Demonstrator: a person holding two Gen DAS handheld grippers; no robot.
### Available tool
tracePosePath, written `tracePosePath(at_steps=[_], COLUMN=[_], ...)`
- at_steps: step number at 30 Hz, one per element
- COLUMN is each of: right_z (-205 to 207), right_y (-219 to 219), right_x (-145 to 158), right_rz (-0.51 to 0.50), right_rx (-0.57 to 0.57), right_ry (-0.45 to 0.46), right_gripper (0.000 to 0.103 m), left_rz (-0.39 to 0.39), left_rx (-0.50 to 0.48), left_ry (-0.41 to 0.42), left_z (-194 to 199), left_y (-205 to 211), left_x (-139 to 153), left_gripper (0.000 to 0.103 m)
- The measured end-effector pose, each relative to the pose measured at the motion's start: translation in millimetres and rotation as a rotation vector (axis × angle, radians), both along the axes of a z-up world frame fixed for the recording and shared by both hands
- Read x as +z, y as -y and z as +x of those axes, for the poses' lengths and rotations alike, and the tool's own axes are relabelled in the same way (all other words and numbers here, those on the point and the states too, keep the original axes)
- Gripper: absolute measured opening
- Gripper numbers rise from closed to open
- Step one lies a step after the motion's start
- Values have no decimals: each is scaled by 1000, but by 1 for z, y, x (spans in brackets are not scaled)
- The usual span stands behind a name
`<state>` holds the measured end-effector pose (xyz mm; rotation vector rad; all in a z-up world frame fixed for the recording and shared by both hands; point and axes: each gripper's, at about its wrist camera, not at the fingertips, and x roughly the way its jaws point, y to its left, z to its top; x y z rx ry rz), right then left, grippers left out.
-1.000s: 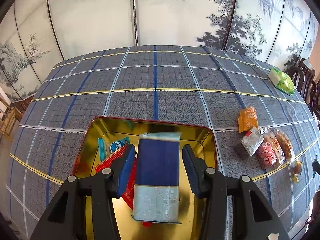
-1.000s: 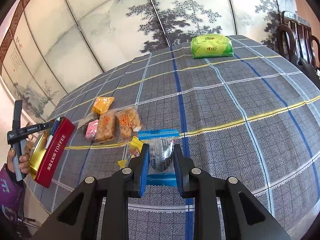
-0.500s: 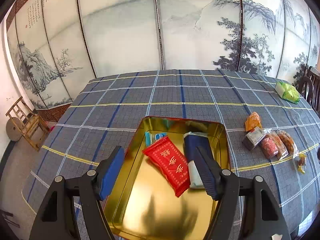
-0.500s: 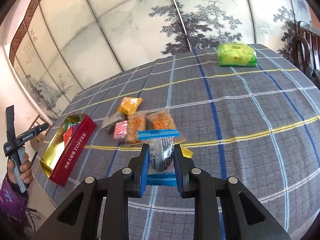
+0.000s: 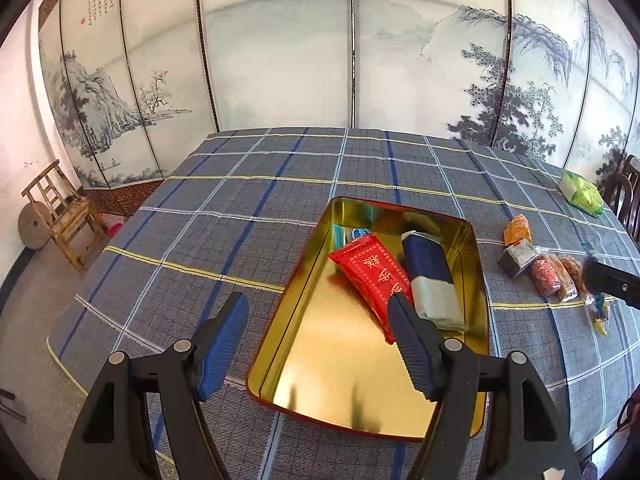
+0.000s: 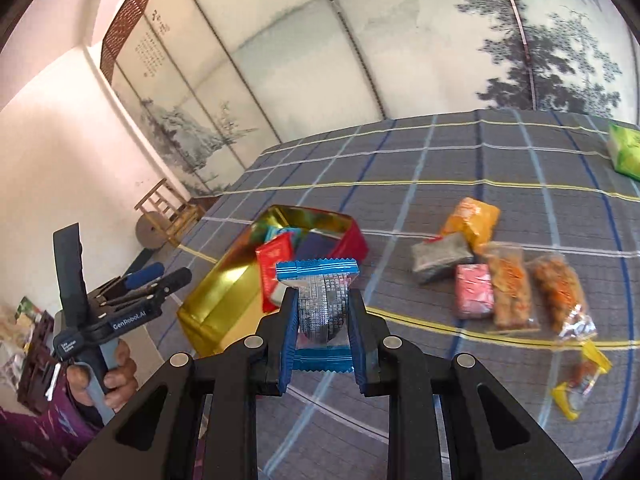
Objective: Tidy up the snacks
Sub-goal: 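Lower the blue-ended bag into the tin and open the right tool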
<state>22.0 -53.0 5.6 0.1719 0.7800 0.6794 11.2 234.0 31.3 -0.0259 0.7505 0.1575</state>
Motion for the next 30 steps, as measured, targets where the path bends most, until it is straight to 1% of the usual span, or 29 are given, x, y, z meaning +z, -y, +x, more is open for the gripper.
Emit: tracePosePath(at_steps=[3, 11, 14, 19, 25, 30], right_z=[5, 18, 26, 40, 51, 63], right_y=[-33, -105, -123, -152, -184, -201], right_x=[-1, -10, -18, -34, -50, -59], right_rz=[7, -8, -10, -13, -39, -58], right_rx=[56, 154, 173, 196, 218, 222], right_ry=[-18, -68, -97, -155, -189, -210], right_gripper=[24, 24, 24, 25, 25, 25], left_rz=[9, 16, 7, 13, 16, 7], left_rx=[21, 54, 66, 77, 90, 102], left_ry=[-4, -17, -20, -34, -48, -55], left_z=[-4, -10, -12, -14, -15, -13], left_y=[-8, -28, -35, -46, -57, -68], left_x=[-3, -12, -15, -23, -32, -37], left_gripper=[73, 77, 78, 79, 80, 80])
